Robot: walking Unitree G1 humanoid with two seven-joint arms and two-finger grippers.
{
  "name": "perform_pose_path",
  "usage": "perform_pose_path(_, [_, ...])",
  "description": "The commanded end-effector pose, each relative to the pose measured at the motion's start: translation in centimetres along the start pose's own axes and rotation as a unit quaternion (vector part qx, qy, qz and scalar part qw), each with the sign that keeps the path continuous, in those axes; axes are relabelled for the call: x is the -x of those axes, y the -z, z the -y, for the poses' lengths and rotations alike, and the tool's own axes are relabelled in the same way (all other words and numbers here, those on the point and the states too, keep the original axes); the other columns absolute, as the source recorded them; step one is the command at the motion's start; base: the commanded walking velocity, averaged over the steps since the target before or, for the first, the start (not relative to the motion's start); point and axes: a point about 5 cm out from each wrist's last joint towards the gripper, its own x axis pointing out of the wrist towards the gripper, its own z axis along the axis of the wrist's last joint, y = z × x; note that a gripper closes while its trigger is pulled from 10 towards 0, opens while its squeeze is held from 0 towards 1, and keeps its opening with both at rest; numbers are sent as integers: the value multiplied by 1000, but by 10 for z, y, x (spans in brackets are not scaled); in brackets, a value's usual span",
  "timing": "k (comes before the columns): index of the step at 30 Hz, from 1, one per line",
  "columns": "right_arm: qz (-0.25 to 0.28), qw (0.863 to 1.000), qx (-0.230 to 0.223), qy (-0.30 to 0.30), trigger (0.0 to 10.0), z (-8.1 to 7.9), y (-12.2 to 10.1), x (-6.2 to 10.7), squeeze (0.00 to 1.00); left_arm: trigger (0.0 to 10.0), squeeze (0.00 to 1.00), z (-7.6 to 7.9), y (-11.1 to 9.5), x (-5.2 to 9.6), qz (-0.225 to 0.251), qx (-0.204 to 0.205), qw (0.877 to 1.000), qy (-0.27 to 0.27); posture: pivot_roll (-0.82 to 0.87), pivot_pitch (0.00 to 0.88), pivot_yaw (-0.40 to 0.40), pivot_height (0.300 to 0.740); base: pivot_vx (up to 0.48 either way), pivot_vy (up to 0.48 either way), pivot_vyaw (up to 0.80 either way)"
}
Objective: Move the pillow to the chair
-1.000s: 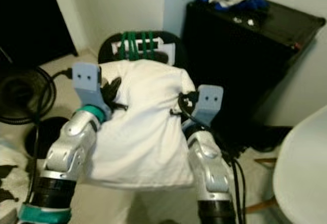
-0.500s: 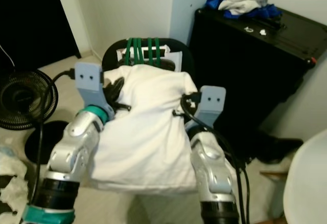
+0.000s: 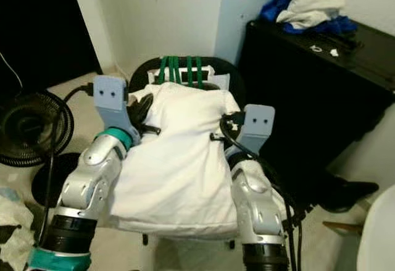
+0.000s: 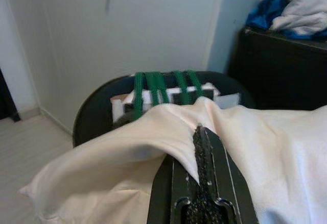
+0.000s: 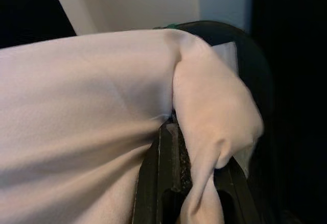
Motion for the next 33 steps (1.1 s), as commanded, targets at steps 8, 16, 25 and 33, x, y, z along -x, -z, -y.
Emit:
perform_pose_path(8, [17,999,3,-29,10000,-13,-7,-2,0,10000,0,15,-7,-2,20,3,999,40,-39,8,53,740,314,0,0])
perform_pose_path(16, [15,1000,5,-26,10000,-11,-5,-1,0,10000,0,17,-2,-2,10,-20,999,41,-43,0,53,740,0,0,0])
perform_pose_path(25, [14,1000,6,-24,10000,-11,-5,-1,0,10000,0,20,-1,-2,9,-42,998,51,-49,0,53,740,0,-314,0])
perform_pose_path(33, [10,1000,6,-22,10000,-9,-4,0,0,10000,0,17,5,-2,-12,-29,999,43,-51,0,53,740,0,-60,0])
